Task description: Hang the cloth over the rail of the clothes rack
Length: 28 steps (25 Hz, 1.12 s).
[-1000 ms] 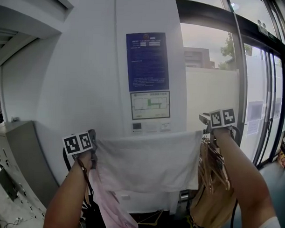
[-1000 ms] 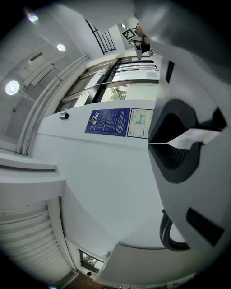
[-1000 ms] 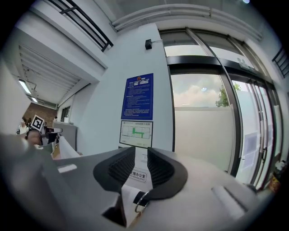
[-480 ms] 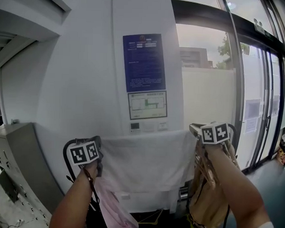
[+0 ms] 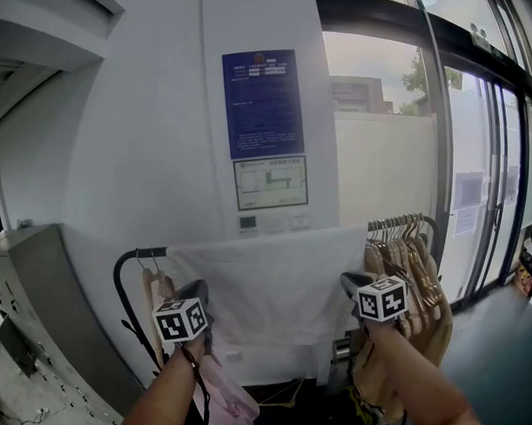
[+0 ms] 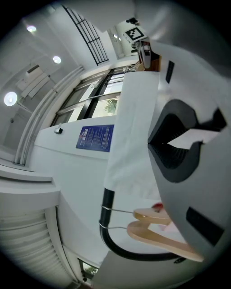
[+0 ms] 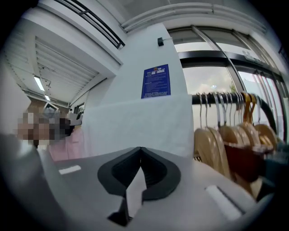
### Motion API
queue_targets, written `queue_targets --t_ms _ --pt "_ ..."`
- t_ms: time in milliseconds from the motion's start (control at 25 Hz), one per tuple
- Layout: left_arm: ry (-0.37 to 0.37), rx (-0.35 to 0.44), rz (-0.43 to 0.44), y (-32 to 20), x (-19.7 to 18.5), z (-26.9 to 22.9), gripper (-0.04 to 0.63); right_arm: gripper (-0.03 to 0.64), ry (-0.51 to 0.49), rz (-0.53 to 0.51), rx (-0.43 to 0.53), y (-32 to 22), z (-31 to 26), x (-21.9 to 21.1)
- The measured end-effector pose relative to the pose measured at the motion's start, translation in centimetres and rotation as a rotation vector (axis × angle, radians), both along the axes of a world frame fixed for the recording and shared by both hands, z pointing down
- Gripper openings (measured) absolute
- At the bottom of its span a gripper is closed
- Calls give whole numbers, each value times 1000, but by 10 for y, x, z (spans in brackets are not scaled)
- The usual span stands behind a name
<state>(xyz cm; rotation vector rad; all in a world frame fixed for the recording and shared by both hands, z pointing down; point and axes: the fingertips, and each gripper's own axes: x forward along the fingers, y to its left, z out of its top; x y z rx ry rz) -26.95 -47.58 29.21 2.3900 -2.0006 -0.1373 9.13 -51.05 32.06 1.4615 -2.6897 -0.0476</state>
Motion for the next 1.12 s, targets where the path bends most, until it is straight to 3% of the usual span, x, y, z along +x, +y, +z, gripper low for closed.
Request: queue_targets --t_ms 240,320,600,800,920,1000,1120 --pt "62 -9 -87 -5 -34 59 16 37 -53 65 -86 -14 72 30" --pt "79 -25 -91 -10 -40 78 98 71 -64 59 -101 -19 85 32" --pt "54 -13 -134 -18 -72 106 175 127 -76 71 -136 -41 118 39" --pt "51 25 -141 -30 -86 102 201 155 -141 -4 -148 -50 134 30" --pt "54 31 -146 -34 -94 101 202 130 -126 -23 -148 -54 137 24" --pt "67 33 -129 -37 -96 101 202 30 -105 -20 -130 -54 133 22" --pt "72 31 -96 -41 -93 104 170 11 -92 -11 -112 -52 128 23"
